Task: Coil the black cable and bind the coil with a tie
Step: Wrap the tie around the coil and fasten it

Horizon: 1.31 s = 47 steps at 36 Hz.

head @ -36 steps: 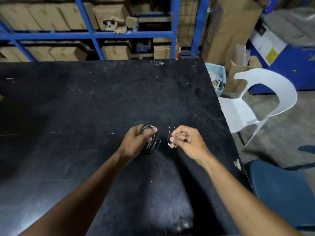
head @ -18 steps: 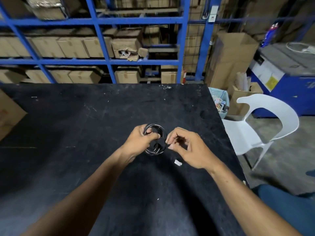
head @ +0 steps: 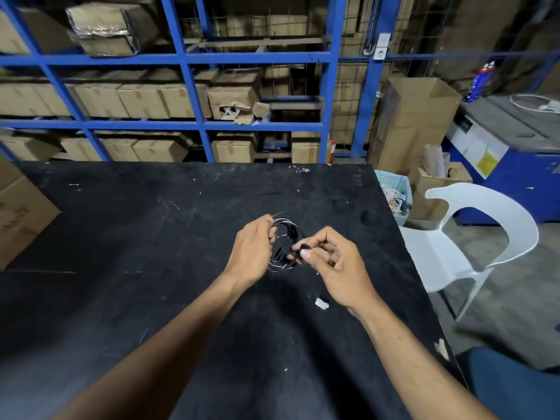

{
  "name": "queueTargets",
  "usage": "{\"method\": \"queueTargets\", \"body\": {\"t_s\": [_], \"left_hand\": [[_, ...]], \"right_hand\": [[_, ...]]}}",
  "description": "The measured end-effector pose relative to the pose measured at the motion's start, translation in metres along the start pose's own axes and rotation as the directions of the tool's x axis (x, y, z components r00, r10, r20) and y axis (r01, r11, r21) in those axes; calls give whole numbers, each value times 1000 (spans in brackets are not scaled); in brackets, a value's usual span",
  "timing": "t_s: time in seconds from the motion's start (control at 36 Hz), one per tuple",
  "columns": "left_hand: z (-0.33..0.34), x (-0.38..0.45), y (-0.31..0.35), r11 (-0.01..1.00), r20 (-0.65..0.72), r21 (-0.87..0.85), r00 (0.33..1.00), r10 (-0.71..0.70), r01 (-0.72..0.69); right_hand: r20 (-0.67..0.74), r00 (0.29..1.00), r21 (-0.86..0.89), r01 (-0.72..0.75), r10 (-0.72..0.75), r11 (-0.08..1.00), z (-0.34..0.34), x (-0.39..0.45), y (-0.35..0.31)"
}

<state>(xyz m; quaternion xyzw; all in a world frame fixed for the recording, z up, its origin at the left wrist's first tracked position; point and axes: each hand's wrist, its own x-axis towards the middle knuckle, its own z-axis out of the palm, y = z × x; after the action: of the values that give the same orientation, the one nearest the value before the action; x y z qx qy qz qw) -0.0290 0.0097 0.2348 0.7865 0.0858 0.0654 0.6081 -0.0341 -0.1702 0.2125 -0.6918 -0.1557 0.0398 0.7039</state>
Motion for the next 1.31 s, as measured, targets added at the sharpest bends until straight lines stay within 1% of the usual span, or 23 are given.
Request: {"method": "queueTargets", "body": {"t_s": [0.06,0.11,0.19,0.25,0.31,0.39,0.47,0.58,0.67,0.78,0.86,0.97,1.11,1.22,1.31], "left_hand": [[3,-4,1,995,-4,72,998,67,-67],[5,-7,1,975,-17,150,986,167,-163],[10,-12,4,911,-26,284,947,319,-299],[14,-16,8,874,-24,325,921,389,-361],[17,-18,9,859,-21,336,909,417,-386],[21,-19,10,859,-21,322,905,426,-397],[24,-20,14,870,-16,274,902,430,-410],[30,-25,15,885,-12,212,905,426,-414],[36,-26,15,917,-17,170,929,370,-362],[43,-24,19,959,2,120,966,260,-258],[46,-22,21,967,36,114,974,225,-228],[46,-24,25,942,72,181,959,276,-284],[46,-26,24,921,62,252,954,292,-298],[44,-24,22,915,55,287,959,278,-282],[43,-25,21,915,47,290,960,278,-279]], "right_hand": [[-51,999,52,-10,12,999,5,1,1],[-103,995,69,-11,18,998,10,1,4],[-173,985,68,-2,14,998,16,2,10],[-219,976,46,23,-12,999,21,2,12],[-270,962,24,52,-43,998,24,3,12],[-330,940,15,98,-88,995,28,5,10],[-378,917,53,162,-130,985,31,4,7],[-440,860,14,294,-258,956,30,1,5],[-450,833,-15,355,-323,935,27,-3,3],[-446,796,-118,400,-409,909,21,-3,0],[-426,792,-167,408,-438,898,14,-3,0],[-393,791,-224,412,-469,883,7,-6,2],[-362,796,-243,422,-486,873,3,-8,5],[-360,820,-256,371,-445,892,3,-9,6],[-328,820,-319,372,-470,872,3,-9,4]]}}
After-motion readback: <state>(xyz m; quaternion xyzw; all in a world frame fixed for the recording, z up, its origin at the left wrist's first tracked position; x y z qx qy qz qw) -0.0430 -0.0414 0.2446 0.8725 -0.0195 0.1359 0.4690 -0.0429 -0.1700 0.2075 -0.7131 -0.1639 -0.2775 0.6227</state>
